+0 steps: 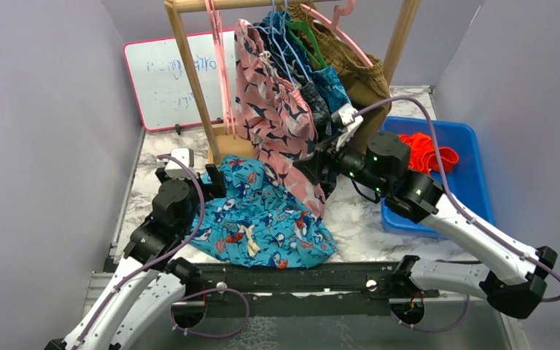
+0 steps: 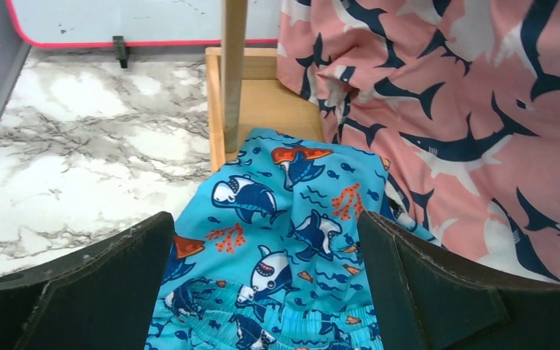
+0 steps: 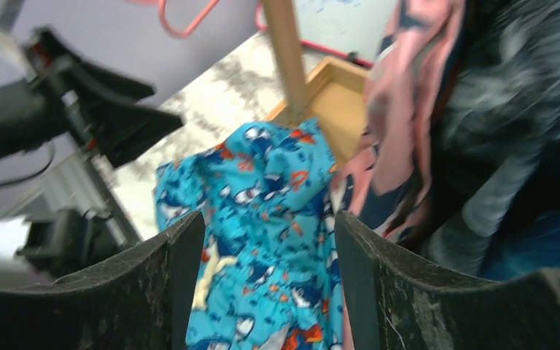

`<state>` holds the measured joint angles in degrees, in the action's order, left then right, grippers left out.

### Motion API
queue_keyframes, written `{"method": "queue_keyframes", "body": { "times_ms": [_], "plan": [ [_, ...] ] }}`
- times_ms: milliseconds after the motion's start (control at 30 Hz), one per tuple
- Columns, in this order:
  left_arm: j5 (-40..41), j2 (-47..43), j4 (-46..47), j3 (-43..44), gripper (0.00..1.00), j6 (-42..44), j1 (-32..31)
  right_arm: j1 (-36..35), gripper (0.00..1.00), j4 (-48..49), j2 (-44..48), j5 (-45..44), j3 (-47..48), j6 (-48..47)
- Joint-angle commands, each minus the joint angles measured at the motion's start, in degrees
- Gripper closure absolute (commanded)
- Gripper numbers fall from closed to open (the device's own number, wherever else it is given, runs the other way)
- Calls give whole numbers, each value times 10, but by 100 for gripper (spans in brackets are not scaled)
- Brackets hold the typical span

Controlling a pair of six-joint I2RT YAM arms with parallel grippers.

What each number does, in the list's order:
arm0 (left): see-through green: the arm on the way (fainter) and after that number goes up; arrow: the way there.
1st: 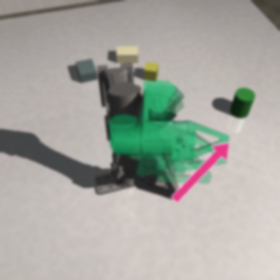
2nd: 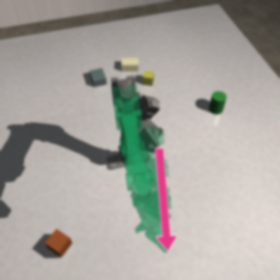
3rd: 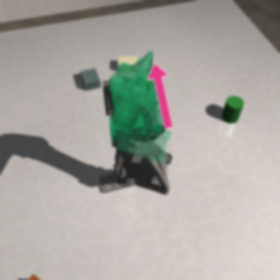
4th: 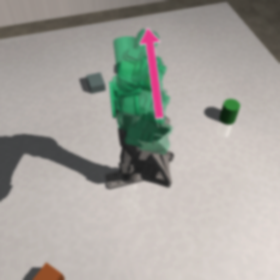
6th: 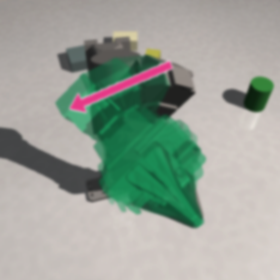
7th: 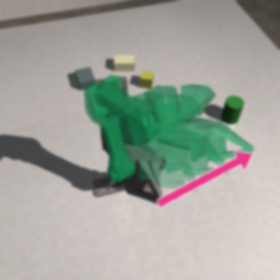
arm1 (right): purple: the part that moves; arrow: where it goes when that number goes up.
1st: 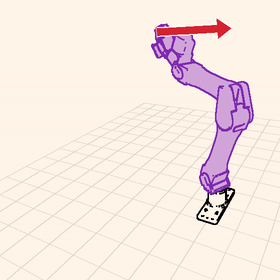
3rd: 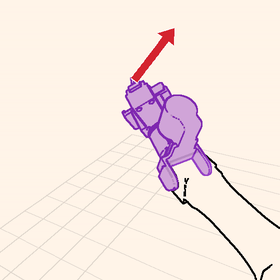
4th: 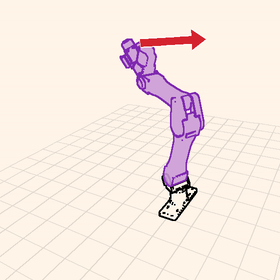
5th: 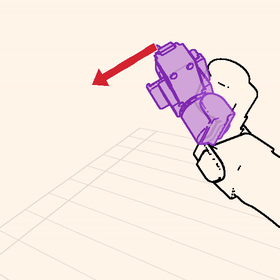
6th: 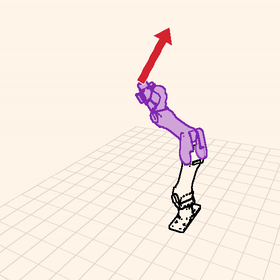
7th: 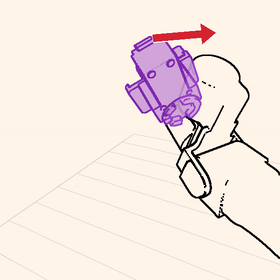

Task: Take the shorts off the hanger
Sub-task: Pick up the shorts at the center of the board.

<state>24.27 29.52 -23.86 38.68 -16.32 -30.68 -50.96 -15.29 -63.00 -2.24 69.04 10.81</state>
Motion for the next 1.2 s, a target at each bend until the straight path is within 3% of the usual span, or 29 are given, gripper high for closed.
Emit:
{"method": "queue_keyframes", "body": {
  "times_ms": [0, 100, 233, 367, 433, 667, 967, 1167],
  "plan": [
    [48, 4, -5, -3, 1, -18, 12, -1, 32, 34, 38, 180, -68, -26],
    [45, 16, -4, -1, 1, -21, 22, -23, 31, 56, 7, 240, -102, -34],
    [37, 25, -6, 2, 1, -22, 35, -136, 22, 35, -93, 127, -89, -126],
    [31, 16, -8, 3, 1, -22, 40, -152, 15, 96, -159, 96, -110, -165],
    [32, 11, -9, 3, 1, -21, 42, -152, 0, 137, -179, 106, -130, -178],
    [55, -17, -10, 1, 1, -28, 48, -152, 1, 202, -280, 94, -129, -200],
    [56, -36, -9, -3, 1, -30, 49, -152, 1, 288, -383, 5, -98, -268],
    [33, -26, -2, -4, 1, -23, 50, -152, 1, 281, -458, 3, -75, -237]
  ]
}}
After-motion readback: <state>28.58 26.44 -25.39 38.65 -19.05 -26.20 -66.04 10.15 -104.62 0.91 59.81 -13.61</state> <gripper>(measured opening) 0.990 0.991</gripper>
